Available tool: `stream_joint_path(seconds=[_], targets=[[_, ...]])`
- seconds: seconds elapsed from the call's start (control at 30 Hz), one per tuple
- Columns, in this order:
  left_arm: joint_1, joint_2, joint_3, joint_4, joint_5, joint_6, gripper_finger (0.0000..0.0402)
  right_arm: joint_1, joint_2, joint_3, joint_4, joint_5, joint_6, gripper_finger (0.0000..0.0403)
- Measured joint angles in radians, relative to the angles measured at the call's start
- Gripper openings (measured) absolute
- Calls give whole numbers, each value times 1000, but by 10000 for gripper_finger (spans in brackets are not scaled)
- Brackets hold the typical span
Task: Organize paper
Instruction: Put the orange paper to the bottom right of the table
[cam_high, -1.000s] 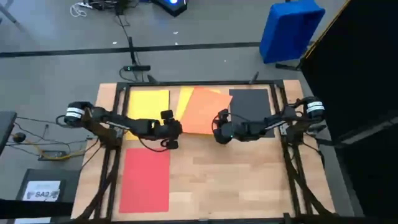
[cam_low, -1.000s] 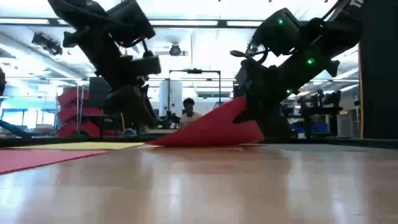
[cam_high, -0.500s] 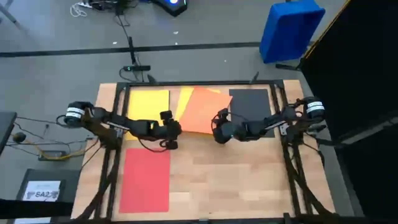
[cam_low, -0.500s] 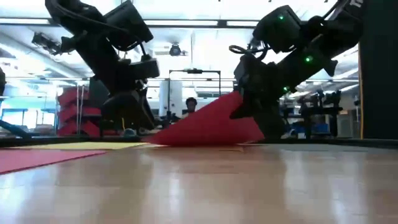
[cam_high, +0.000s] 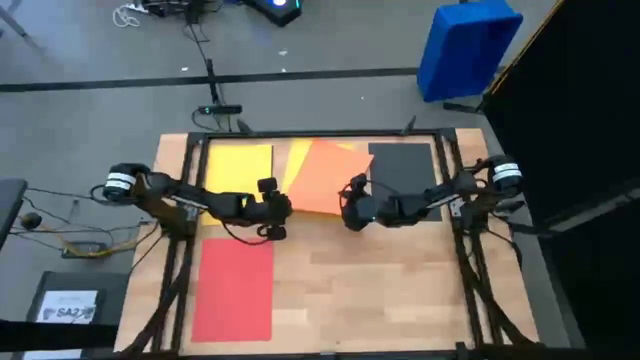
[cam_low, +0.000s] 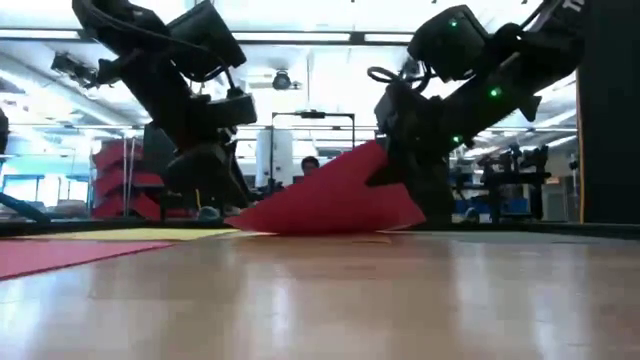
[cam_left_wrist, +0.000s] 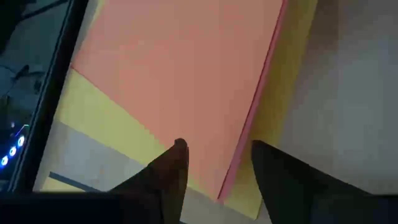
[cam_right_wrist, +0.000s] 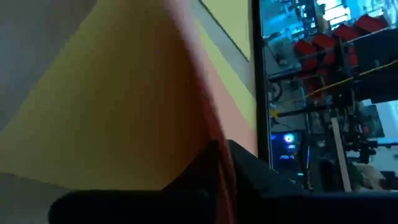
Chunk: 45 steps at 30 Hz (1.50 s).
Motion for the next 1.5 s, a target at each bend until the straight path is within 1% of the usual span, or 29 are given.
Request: stream_joint_path(seconds=[0.3,0.6,1.03,1.2,1.5], targets=[[0,0,0,-3,-17,-1,158,5,0,0,-5,15,0,0],[0,0,1,-47,-18,-15,158,5,0,0,-31,16,0,0],[0,0,1,-47,-20,-27,158,7,0,0,-1,17,-1,0],[0,0,1,-47,-65,-27,158,7,0,0,-1,17,-1,0],[0,0,1,-48,-65,-27,158,9,0,0,-1,17,-11,0]])
